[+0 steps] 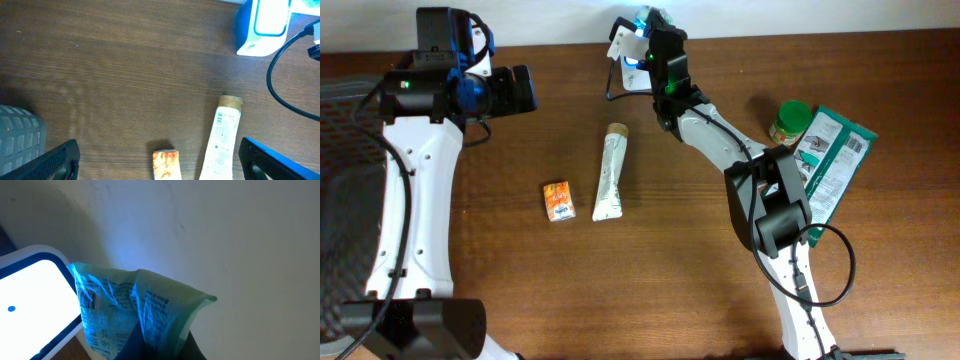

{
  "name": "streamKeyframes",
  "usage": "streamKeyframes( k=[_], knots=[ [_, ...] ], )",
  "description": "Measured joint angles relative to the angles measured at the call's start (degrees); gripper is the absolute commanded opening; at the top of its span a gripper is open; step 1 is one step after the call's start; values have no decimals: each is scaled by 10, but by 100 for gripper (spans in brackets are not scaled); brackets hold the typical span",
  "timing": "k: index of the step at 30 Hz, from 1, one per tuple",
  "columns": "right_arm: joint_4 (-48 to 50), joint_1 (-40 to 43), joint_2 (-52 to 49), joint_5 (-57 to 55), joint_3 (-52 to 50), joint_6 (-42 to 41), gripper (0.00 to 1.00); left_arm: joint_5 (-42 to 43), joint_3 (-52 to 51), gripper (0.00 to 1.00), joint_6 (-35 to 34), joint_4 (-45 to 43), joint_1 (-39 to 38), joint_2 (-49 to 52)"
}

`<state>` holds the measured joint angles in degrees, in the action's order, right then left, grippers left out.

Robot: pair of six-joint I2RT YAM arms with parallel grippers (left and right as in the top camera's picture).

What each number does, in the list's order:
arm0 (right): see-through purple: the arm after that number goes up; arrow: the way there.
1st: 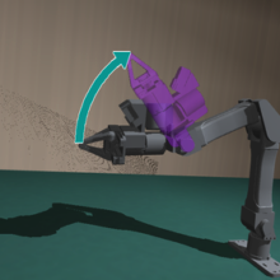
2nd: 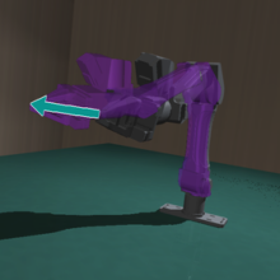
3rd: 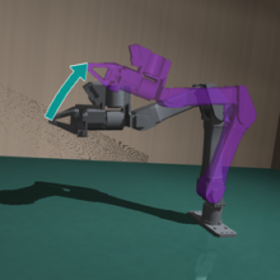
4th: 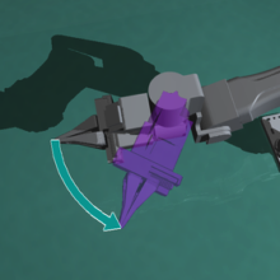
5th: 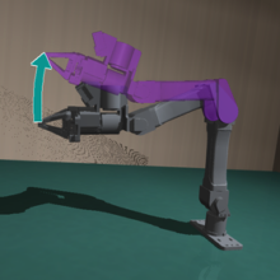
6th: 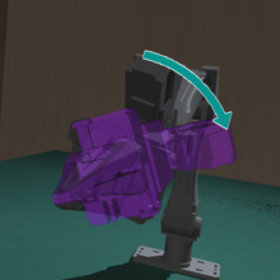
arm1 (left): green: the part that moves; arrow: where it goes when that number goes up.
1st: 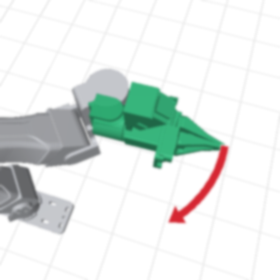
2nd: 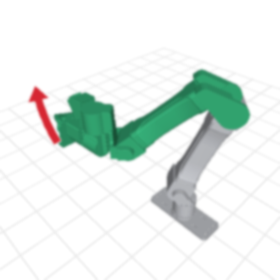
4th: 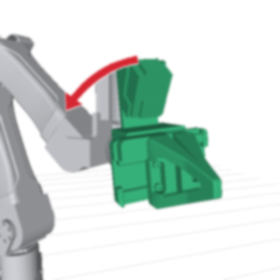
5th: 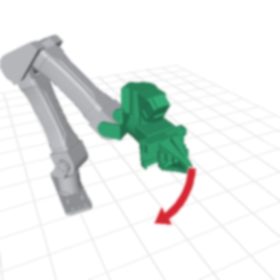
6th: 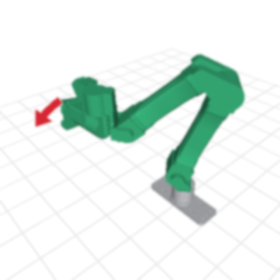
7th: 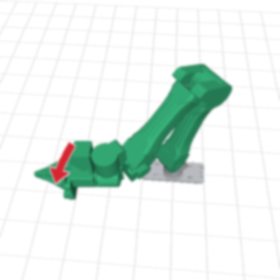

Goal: Scan the item barcode
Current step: 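Hold the mint-green pouch in front of the scanner, then carry the pouch right and drop it onto the green packet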

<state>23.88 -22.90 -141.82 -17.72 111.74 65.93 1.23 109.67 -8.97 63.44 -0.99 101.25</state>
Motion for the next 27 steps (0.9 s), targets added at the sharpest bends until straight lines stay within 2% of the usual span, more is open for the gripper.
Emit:
streamKeyframes(
  k=[10,14,20,27],
  knots=[
    [-9,0,3,0,0,-24,4,0,0,99,0,0,0,0],
    [-82,-1,43,0,-1,-83,4,0,0,99,0,0,0,0],
    [-287,-6,175,17,0,-236,4,0,0,99,0,0,0,0],
    [-616,-8,323,40,7,-486,4,0,0,99,0,0,0,0]
  ],
)
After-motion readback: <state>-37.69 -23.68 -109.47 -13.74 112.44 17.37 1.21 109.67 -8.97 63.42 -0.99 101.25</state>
